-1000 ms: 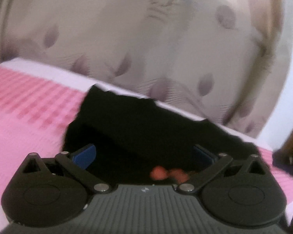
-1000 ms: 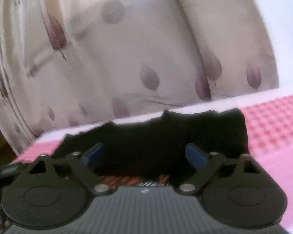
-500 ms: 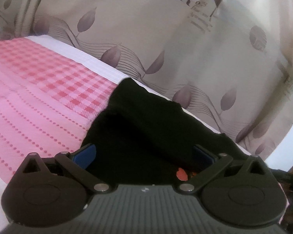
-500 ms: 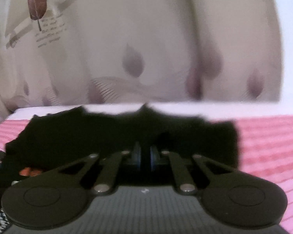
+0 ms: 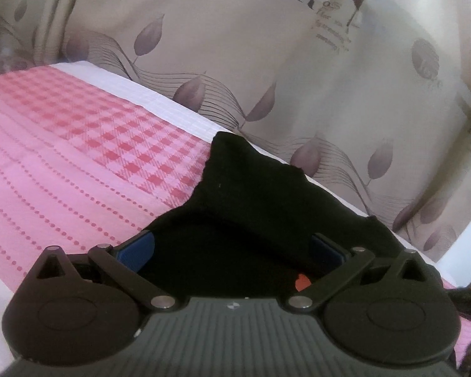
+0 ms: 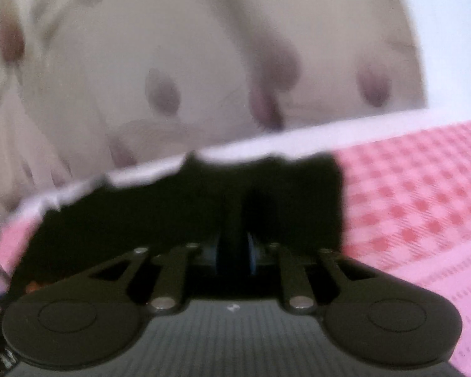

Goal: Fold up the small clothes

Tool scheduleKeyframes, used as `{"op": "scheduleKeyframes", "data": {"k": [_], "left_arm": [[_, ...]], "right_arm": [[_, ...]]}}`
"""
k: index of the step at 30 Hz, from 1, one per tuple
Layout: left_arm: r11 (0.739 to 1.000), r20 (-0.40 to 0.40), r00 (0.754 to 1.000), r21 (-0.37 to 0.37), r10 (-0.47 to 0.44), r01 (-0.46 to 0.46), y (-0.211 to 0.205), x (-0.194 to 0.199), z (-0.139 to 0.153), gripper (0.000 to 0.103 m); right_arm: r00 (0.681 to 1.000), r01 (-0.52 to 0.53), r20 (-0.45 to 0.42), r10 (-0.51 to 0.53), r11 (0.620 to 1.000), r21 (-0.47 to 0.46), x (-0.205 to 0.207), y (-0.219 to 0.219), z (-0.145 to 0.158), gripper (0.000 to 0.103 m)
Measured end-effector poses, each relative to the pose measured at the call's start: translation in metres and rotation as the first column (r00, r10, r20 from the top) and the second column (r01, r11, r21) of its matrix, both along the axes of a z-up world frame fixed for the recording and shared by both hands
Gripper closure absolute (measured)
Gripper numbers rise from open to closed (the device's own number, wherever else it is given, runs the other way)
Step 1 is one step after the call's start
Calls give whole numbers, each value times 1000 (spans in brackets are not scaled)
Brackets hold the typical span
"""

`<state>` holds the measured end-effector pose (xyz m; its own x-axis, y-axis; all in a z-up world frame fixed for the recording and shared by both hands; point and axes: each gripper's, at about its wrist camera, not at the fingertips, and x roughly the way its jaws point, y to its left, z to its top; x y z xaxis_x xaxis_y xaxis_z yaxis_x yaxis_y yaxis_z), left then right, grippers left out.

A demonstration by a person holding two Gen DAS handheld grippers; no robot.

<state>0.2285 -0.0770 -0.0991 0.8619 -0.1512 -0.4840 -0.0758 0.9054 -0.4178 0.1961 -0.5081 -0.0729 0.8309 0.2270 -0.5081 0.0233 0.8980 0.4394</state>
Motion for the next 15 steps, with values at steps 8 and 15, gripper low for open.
{"op": "scheduleKeyframes", "data": {"k": [8,15], "left_arm": [[960,18,960,-12,-278,279,-1,-30,23,1],[938,9,939,48,-344,343,22,-117,40,0]], "right_arm": [[997,-69,-16,70,997,44,-178,-21,23,20],[989,-121,-84,119,992,-27,-302,26,18,20]]}}
